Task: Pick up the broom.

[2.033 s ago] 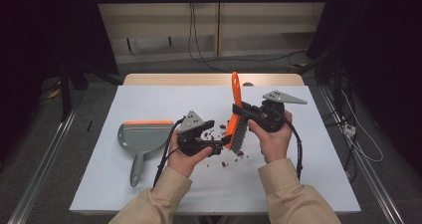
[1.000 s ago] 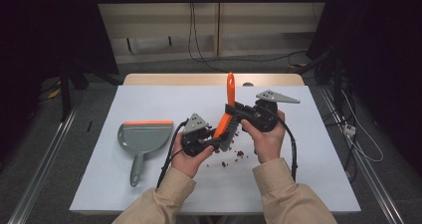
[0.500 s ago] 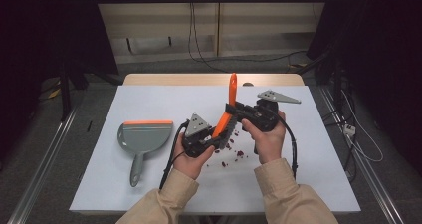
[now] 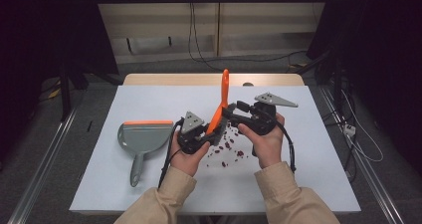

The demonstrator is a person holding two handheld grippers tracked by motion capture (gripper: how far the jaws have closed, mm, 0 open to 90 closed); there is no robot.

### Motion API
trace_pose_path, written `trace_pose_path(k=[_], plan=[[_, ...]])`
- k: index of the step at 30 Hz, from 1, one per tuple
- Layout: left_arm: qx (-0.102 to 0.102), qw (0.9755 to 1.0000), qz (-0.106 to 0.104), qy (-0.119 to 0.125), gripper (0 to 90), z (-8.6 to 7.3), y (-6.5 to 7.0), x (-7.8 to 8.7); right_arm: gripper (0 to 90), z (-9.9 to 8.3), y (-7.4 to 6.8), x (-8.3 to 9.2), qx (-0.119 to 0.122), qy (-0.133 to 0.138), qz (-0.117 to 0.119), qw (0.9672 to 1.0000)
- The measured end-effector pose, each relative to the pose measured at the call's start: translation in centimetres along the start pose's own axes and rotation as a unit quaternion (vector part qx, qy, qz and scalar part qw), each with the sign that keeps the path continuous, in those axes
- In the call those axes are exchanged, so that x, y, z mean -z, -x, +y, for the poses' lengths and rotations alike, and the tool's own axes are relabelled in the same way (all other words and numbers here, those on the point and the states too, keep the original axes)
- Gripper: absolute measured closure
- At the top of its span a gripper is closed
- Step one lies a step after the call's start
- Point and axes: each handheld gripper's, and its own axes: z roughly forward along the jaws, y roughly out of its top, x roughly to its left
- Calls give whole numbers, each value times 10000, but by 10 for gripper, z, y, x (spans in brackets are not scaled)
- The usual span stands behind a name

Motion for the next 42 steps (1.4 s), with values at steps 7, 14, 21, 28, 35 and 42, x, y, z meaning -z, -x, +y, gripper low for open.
trace_pose_path(k=[7, 14, 21, 28, 35, 42], plan=[[43, 9999, 99, -2, 707, 0, -2, 0, 317, -5, -6, -6, 7, 9, -94, 10000], [100, 9998, 178, 10, 707, 0, -4, -2, 324, -8, -9, -11, -64, -34, -286, 9996], [158, 9994, 302, 33, 707, 1, -4, -4, 346, -10, -17, -19, -103, -152, -402, 9990], [219, 9988, 419, 95, 707, 1, -6, -2, 367, -14, -26, -30, -152, -307, -442, 9984], [143, 9986, 490, 159, 706, 2, 0, 1, 381, -15, -25, -38, -410, -232, -365, 9982], [-101, 9977, 633, 201, 701, 3, 8, -1, 361, -12, -21, -43, -743, -265, -532, 9955]])
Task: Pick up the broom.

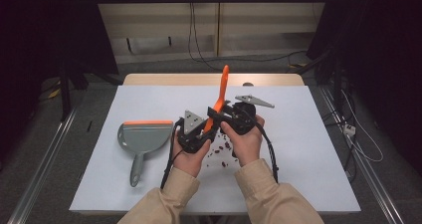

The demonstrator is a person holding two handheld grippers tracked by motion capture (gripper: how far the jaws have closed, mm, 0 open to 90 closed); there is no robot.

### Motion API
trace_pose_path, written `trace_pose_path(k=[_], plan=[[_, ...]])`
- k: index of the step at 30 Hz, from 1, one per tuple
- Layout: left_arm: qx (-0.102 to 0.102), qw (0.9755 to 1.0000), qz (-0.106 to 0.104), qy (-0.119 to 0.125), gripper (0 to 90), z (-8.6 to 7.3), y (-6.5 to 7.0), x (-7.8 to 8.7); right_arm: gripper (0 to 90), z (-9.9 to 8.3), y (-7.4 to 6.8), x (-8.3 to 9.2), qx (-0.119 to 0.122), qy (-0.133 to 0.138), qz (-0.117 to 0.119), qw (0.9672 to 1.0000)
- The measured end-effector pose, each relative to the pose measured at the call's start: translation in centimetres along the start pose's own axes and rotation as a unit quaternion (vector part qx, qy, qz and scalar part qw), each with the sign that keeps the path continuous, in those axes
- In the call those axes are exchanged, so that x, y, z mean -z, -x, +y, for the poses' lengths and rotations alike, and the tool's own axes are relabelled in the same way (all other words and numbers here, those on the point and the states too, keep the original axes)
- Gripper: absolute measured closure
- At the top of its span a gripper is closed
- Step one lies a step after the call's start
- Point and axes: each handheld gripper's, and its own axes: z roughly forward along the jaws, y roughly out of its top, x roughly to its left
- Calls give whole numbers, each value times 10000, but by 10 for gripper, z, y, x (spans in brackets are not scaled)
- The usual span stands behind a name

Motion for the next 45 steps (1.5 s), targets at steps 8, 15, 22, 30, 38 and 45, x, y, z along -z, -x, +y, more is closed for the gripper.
trace_pose_path(k=[8, 15, 22, 30, 38, 45], plan=[[-243, 9997, 51, 64, 684, 1, 10, -1, 420, 3, 8, -1, -510, -95, 46, 9986], [-464, 9988, 147, 49, 654, 2, 16, -2, 514, 4, 6, 3, -796, -187, 55, 9966], [-621, 9979, 178, 85, 608, 4, 22, -2, 613, 9, 9, 8, -1126, -368, 161, 9928], [-310, 9991, -237, 169, 538, 8, 17, 2, 701, 15, 21, 13, -1094, -462, 220, 9927], [-173, 9985, -510, -6, 347, 7, 0, 15, 701, 28, 39, 30, -360, -577, -34, 9977], [-179, 9975, -644, -215, 255, 6, -18, 27, 701, 32, 57, 43, 56, -859, -135, 9962]])
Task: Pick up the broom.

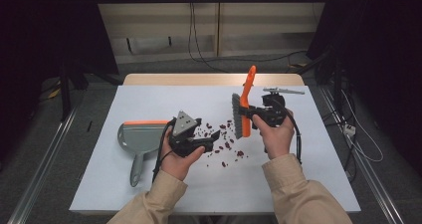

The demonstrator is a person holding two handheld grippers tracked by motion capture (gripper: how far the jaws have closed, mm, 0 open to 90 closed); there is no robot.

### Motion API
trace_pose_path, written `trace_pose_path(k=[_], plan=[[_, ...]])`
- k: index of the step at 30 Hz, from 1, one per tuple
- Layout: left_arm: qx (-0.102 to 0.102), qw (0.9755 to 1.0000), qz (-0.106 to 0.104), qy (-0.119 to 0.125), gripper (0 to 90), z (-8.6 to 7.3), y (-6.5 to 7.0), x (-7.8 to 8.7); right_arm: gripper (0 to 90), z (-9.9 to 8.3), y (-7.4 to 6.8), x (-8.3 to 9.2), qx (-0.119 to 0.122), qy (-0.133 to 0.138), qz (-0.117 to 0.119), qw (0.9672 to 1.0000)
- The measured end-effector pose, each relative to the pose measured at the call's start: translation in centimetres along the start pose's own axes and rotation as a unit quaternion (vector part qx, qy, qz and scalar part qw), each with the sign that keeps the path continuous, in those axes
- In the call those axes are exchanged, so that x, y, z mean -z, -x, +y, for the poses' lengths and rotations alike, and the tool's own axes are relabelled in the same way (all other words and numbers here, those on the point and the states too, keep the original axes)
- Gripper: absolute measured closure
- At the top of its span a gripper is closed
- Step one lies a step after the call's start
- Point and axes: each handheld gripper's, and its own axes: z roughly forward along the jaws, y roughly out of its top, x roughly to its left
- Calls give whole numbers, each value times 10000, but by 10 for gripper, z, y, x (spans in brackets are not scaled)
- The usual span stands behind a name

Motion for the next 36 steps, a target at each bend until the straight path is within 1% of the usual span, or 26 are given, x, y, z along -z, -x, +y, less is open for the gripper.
trace_pose_path(k=[2, 4, 5, 7, 8, 11, 13, 14, 16, 17, 19, 21, 22, 24, 28, 29, 32, 36], plan=[[-30, 10000, -16, 5, 237, 0, -4, 4, 701, -1, 4, 2, 89, -39, -11, 10000], [20, 10000, -76, 8, 210, 0, -8, 8, 701, -2, 8, 4, 158, -88, -3, 9998], [6, 10000, -82, 8, 197, 0, -10, 10, 701, -2, 9, 5, 231, -126, -6, 9997], [6, 9999, -100, 17, 183, -1, -14, 15, 700, -2, 12, 6, 370, -252, -85, 9990], [-13, 9999, -106, -12, 174, -1, -16, 17, 700, -3, 14, 6, 413, -274, -75, 9987], [27, 9999, -131, -28, 163, -3, -22, 24, 701, -4, 20, 8, 501, -384, -98, 9980], [22, 9998, -171, -88, 148, -4, -27, 29, 700, -5, 23, 10, 558, -453, -128, 9973], [36, 9998, -183, -76, 141, -5, -29, 31, 701, -5, 25, 11, 569, -493, -123, 9971], [-7, 9999, -139, -76, 138, -7, -33, 36, 701, -5, 28, 12, 622, -600, -173, 9961], [26, 9998, -163, -53, 134, -8, -36, 38, 701, -5, 29, 13, 662, -637, -198, 9956], [39, 9998, -167, -56, 126, -10, -40, 42, 701, -5, 31, 15, 690, -687, -218, 9950], [83, 9997, -230, -61, 109, -13, -44, 46, 701, -5, 32, 16, 742, -754, -253, 9941], [67, 9996, -246, -82, 104, -15, -46, 47, 700, -5, 33, 16, 759, -805, -288, 9934], [-53, 9995, -280, -109, 88, -18, -48, 51, 701, -6, 35, 16, 764, -888, -313, 9926], [-88, 9989, -451, -83, 62, -22, -56, 58, 700, -8, 40, 16, 787, -974, -380, 9914], [-118, 9987, -478, -100, 58, -24, -59, 59, 700, -8, 41, 16, 758, -1014, -373, 9912], [-98, 9987, -485, -110, 56, -29, -65, 65, 700, -10, 44, 14, 791, -1139, -420, 9894], [-55, 9990, -435, -125, 54, -34, -74, 74, 700, -13, 46, 10, 824, -1284, -466, 9872]])
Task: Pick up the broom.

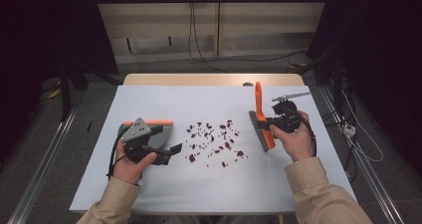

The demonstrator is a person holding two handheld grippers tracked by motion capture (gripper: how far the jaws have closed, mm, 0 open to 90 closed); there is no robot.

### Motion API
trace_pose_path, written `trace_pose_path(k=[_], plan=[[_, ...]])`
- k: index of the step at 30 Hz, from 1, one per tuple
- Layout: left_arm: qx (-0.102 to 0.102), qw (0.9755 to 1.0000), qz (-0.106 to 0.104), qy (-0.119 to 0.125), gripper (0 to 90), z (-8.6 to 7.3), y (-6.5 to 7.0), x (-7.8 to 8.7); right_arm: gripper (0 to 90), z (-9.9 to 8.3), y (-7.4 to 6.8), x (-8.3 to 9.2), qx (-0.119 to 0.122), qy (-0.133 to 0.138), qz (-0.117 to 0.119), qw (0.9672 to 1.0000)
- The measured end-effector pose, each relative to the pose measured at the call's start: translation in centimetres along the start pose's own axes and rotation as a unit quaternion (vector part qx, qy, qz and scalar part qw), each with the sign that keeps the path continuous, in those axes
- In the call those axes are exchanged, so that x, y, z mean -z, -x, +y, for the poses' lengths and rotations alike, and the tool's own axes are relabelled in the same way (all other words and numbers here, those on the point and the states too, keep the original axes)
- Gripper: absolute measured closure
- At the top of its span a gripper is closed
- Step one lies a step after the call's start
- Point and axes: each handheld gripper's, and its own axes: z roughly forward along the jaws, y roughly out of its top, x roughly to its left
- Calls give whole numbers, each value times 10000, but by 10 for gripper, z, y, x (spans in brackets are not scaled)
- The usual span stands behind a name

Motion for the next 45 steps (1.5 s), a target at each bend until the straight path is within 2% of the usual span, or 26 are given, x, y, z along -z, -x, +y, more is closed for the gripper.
trace_pose_path(k=[6, 12, 19, 23, 25, 29, 33, 35, 40, 45], plan=[[54, 9999, 104, -9, 53, -10, -11, 13, 699, -2, 3, -11, -45, -88, 37, 9999], [142, 9998, 141, -66, 53, -21, -17, 18, 702, -5, 4, -23, -3, -37, -12, 10000], [194, 9996, 208, -66, 53, -29, -23, 21, 701, -9, -1, -38, 304, 127, -167, 9993], [216, 9995, 231, -46, 53, -32, -26, 23, 689, -13, -1, -42, 328, 179, -139, 9992], [216, 9994, 262, -27, 54, -33, -26, 24, 667, -15, -2, -42, 379, 194, -219, 9989], [250, 9993, 274, 0, 54, -36, -28, 27, 617, -21, -2, -38, 467, 172, -236, 9985], [283, 9992, 296, 6, 54, -39, -28, 29, 631, -29, 0, -29, 557, 174, -259, 9980], [269, 9992, 289, 4, 54, -40, -28, 30, 705, -32, 2, -23, 619, 199, -285, 9975], [315, 9989, 346, -3, 54, -44, -30, 35, 713, -37, 5, -21, 736, 293, -278, 9965], [333, 9987, 380, 39, 54, -46, -32, 38, 710, -35, 3, -23, 852, 203, -446, 9952]])
